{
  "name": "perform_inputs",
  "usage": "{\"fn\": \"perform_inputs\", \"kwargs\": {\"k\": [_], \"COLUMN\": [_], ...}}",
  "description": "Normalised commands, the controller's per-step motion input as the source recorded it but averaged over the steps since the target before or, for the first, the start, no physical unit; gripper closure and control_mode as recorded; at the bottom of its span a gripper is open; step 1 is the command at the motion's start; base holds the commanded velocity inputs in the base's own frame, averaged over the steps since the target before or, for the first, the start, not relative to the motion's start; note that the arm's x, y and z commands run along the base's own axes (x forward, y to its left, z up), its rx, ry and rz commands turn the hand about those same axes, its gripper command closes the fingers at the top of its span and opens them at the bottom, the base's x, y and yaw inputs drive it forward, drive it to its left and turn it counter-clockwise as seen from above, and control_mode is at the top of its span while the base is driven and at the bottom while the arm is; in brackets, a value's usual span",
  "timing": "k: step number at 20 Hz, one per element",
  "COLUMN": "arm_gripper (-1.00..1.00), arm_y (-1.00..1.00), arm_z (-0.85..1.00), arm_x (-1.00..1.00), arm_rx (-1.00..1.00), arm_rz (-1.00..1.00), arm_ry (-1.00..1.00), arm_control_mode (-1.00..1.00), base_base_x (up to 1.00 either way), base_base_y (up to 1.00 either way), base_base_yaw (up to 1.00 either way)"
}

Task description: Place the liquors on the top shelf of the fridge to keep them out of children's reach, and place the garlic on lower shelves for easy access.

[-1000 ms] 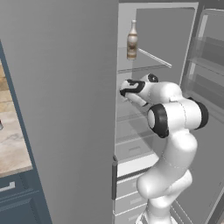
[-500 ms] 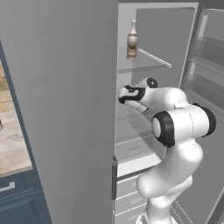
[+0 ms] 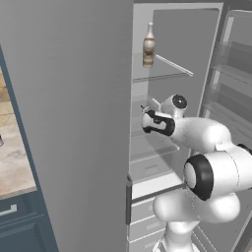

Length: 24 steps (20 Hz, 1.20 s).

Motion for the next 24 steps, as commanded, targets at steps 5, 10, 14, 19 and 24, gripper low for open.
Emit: {"fn": "perform_inputs", "kwargs": {"k": [5,10,14,19,24], "arm_gripper": [-1.0,-1.0,-1.0,-1.0,-1.0], "arm_y": [0.0,0.0,0.0,0.0,0.0], "arm_z": [0.27,0.37,0.53,0.57,0.46], "arm_x": [-0.88,-0.95,-0.98,-0.96,-0.84], "arm_rx": [-0.01,0.01,0.1,0.16,0.16], "arm_rz": [-0.12,-0.17,-0.17,-0.08,0.0], "arm_ry": [0.06,0.05,0.03,0.0,0.0], "arm_control_mode": [-1.0,-1.0,-1.0,-1.0,-1.0], "base_base_x": [0.0,0.0,0.0,0.0,0.0], "base_base_y": [0.0,0.0,0.0,0.0,0.0], "base_base_yaw": [0.0,0.0,0.0,0.0,0.0]}}
